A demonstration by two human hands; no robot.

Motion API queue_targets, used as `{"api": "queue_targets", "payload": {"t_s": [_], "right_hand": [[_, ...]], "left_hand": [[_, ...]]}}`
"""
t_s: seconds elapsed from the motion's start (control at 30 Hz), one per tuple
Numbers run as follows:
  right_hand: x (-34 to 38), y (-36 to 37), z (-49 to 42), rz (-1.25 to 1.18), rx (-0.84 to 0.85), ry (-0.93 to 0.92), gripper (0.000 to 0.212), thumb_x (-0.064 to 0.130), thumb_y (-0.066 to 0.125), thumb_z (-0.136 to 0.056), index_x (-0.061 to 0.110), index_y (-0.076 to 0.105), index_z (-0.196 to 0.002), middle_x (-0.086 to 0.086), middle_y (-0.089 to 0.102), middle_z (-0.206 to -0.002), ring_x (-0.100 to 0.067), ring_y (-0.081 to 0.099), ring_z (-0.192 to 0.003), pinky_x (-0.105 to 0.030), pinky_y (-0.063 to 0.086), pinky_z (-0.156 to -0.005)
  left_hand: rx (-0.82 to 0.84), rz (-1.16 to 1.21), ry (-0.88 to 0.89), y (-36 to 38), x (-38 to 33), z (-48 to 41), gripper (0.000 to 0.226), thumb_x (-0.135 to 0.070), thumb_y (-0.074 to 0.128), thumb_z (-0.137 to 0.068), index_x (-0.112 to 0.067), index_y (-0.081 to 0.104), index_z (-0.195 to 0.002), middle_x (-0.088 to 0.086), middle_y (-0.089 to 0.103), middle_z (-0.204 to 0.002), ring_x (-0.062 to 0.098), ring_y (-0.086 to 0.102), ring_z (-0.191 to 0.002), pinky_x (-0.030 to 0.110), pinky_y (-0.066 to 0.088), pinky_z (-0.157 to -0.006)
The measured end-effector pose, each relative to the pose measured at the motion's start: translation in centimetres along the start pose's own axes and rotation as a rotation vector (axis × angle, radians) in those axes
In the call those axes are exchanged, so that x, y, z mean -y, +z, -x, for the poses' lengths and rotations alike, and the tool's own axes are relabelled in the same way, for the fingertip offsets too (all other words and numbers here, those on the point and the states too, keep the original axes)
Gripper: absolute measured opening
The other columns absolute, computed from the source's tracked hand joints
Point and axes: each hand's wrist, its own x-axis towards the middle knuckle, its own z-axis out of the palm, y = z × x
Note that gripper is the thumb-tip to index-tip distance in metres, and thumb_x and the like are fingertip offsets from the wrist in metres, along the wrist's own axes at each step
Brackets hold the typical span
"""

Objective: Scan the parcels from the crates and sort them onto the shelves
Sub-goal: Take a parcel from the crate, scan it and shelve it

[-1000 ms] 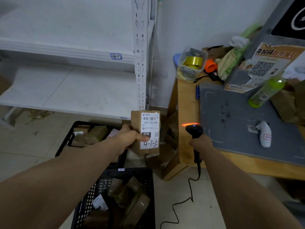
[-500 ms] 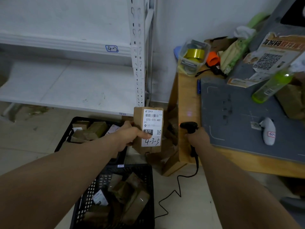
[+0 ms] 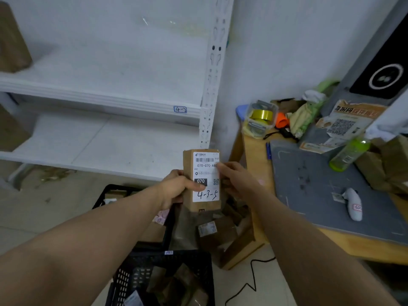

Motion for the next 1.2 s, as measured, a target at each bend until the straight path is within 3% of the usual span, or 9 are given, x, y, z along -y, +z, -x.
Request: {"api": "queue_targets", "payload": {"t_s": [0.1,0.23,0.4,0.53,0.7,0.9,1.07,1.2], "right_hand": [[4.2,4.1,1.9,-0.012,0.110,-0.039,0.019,0.044,0.061,-0.098,0.030,0.058,-0.111,0.002,0.072,-0.109,-0.022,0.069,-0.102,-0.044,0.056,-0.091],[10.2,12.3,3.7,0.051,0.177,-0.119,0.035,0.052,0.064,-0.094,0.033,0.059,-0.123,0.002,0.073,-0.117,-0.024,0.068,-0.110,-0.053,0.053,-0.097],[17.5,26.4,5.3,0.036,0.218,-0.211,0.052,0.045,0.075,-0.087,0.038,0.053,-0.134,0.003,0.074,-0.117,-0.026,0.069,-0.111,-0.055,0.059,-0.089],[23.9,37.8,6.3,-0.012,0.225,-0.309,0.053,0.038,0.074,-0.089,0.035,0.049,-0.136,0.004,0.076,-0.112,-0.023,0.071,-0.107,-0.054,0.060,-0.086],[31.3,48.5,8.3,-0.053,0.257,-0.412,0.050,0.038,0.069,-0.093,0.038,0.046,-0.137,0.006,0.077,-0.108,-0.016,0.072,-0.103,-0.048,0.062,-0.081],[38.1,55.2,9.5,-0.004,0.317,-0.535,0.053,0.037,0.068,-0.095,0.041,0.040,-0.140,0.006,0.077,-0.108,-0.017,0.071,-0.105,-0.058,0.056,-0.092],[40.6,57.2,7.9,0.027,0.313,-0.573,0.068,0.035,0.076,-0.088,0.044,0.036,-0.142,0.004,0.075,-0.113,-0.020,0.071,-0.107,-0.058,0.055,-0.094],[42.2,57.1,6.1,0.040,0.257,-0.614,0.070,0.036,0.079,-0.084,0.048,0.038,-0.140,0.006,0.072,-0.116,-0.018,0.069,-0.109,-0.056,0.052,-0.099]], "left_hand": [[-0.012,-0.001,0.069,-4.2,-2.2,3.2,0.073,-0.010,0.091,-0.064,-0.016,0.054,-0.126,0.004,0.078,-0.107,0.028,0.069,-0.109,0.049,0.055,-0.096],[-0.028,0.012,0.176,-13.2,-4.9,8.6,0.066,-0.004,0.086,-0.069,-0.015,0.053,-0.125,0.003,0.078,-0.103,0.028,0.070,-0.108,0.054,0.051,-0.103],[-0.053,-0.039,0.278,-27.7,-8.1,16.6,0.039,-0.003,0.079,-0.078,-0.018,0.063,-0.110,0.001,0.079,-0.100,0.024,0.071,-0.107,0.051,0.048,-0.106],[-0.079,-0.118,0.354,-39.4,-10.4,22.3,0.047,-0.011,0.079,-0.076,-0.021,0.068,-0.120,-0.002,0.078,-0.109,0.022,0.070,-0.111,0.050,0.046,-0.108],[-0.170,-0.093,0.478,-49.9,-13.8,28.8,0.045,-0.002,0.073,-0.082,-0.024,0.067,-0.120,-0.003,0.078,-0.107,0.022,0.071,-0.108,0.045,0.051,-0.103],[-0.250,-0.091,0.565,-57.4,-16.4,33.0,0.052,-0.004,0.074,-0.082,-0.028,0.064,-0.127,-0.006,0.077,-0.108,0.019,0.072,-0.106,0.047,0.051,-0.101],[-0.301,-0.060,0.616,-60.3,-17.6,32.7,0.085,0.001,0.076,-0.082,-0.031,0.037,-0.150,-0.005,0.078,-0.108,0.022,0.074,-0.103,0.050,0.054,-0.097],[-0.341,-0.021,0.635,-61.6,-19.8,31.7,0.087,0.001,0.081,-0.078,-0.026,0.036,-0.148,-0.004,0.076,-0.110,0.022,0.076,-0.095,0.045,0.060,-0.086]]}}
